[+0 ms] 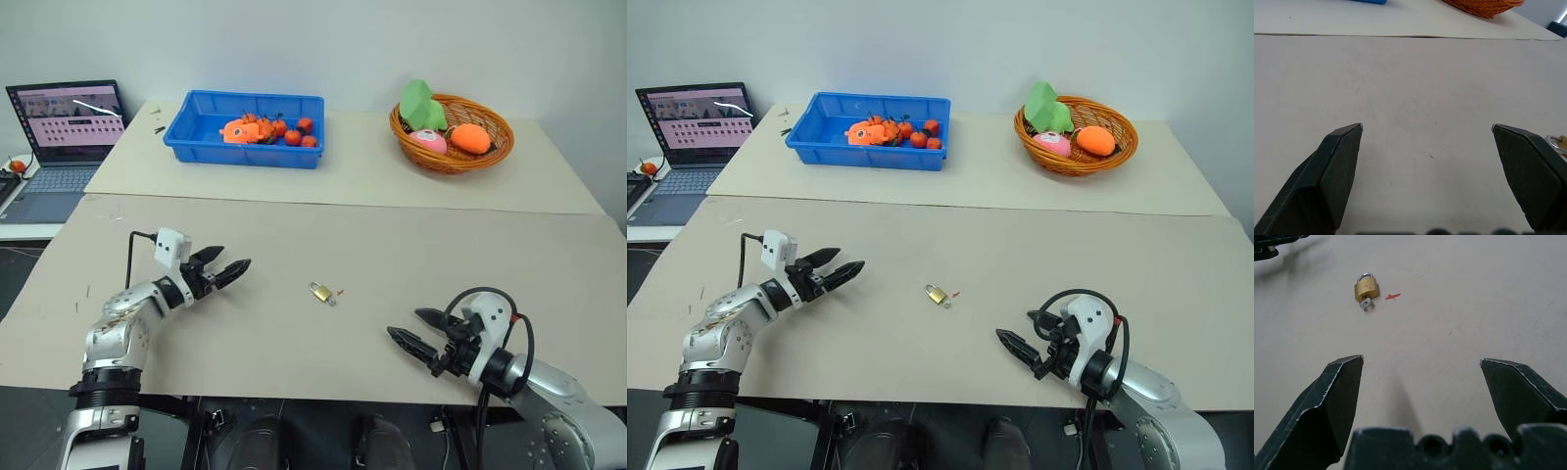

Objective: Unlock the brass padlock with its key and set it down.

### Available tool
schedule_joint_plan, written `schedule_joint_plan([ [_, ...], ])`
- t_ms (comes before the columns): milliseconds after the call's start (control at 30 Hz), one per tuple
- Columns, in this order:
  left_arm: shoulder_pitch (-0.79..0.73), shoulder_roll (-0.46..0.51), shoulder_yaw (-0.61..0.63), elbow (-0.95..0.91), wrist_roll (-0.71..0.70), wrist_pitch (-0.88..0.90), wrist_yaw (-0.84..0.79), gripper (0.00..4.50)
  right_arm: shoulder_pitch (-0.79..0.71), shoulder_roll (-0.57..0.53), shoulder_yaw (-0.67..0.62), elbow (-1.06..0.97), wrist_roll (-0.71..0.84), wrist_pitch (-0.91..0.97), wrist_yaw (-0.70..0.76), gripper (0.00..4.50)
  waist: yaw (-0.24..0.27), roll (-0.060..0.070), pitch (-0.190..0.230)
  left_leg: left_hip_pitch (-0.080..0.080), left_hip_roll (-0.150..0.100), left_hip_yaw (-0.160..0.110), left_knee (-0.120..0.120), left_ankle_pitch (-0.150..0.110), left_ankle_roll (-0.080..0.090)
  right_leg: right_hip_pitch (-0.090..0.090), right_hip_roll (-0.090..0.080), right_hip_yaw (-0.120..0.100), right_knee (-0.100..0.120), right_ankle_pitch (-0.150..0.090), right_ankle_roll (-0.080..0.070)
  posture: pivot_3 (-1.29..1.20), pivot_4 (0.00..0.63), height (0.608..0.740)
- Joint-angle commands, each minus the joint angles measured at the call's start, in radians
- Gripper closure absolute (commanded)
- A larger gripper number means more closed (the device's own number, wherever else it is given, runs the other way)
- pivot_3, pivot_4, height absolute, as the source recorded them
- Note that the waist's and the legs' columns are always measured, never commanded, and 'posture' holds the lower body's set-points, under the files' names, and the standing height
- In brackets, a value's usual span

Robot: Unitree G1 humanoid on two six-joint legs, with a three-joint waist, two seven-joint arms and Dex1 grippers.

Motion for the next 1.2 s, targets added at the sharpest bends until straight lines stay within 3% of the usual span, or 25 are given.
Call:
schedule_joint_plan([
  [33,-0.004,0.006,0.000,-0.067,-0.001,-0.015,-0.003,0.00,-0.038,0.009,0.008,-0.004,-0.005,-0.025,-0.003,0.01,0.000,0.000,0.000,0.000,0.000,0.000,0.000,0.000,0.000,0.000,0.000,0.000,0.000,0.000,0.000,0.00,0.150,0.684],
  [267,0.023,-0.002,-0.007,-0.074,0.026,-0.067,0.017,0.00,-0.093,0.007,0.045,0.029,-0.040,-0.007,-0.020,0.01,-0.001,0.000,0.000,0.000,0.000,0.000,0.001,0.000,0.000,0.000,0.000,0.000,0.001,0.000,0.000,0.00,0.150,0.684],
  [533,0.036,-0.010,-0.037,-0.090,0.021,-0.039,0.010,0.00,-0.190,-0.108,0.208,-0.197,-0.005,0.125,0.022,0.01,-0.002,0.000,0.000,0.000,0.000,0.000,0.003,0.000,0.000,0.000,0.000,0.000,0.001,0.000,0.000,0.00,0.150,0.684],
  [700,0.021,-0.007,-0.042,-0.081,0.019,-0.037,0.006,0.00,-0.380,-0.038,0.312,-0.117,-0.048,0.215,-0.067,0.01,-0.003,0.000,0.000,0.000,0.000,0.000,0.004,0.000,0.000,0.000,0.000,0.000,0.002,0.000,0.000,0.00,0.150,0.684],
  [967,0.034,0.010,-0.034,-0.111,0.015,-0.033,0.006,0.00,-0.474,0.059,0.436,0.014,-0.176,0.266,-0.188,0.01,-0.002,0.000,0.000,-0.004,0.000,0.000,0.004,0.000,0.000,-0.002,0.000,-0.001,0.001,0.000,0.000,0.00,0.150,0.684],
  [1200,0.116,0.101,-0.117,-0.353,-0.010,-0.052,-0.182,0.00,-0.503,0.128,0.458,0.073,-0.229,0.260,-0.216,0.01,-0.014,0.000,0.000,-0.004,0.000,0.000,0.004,0.000,0.000,-0.003,0.001,-0.001,0.002,0.000,0.000,0.00,0.150,0.684],
])
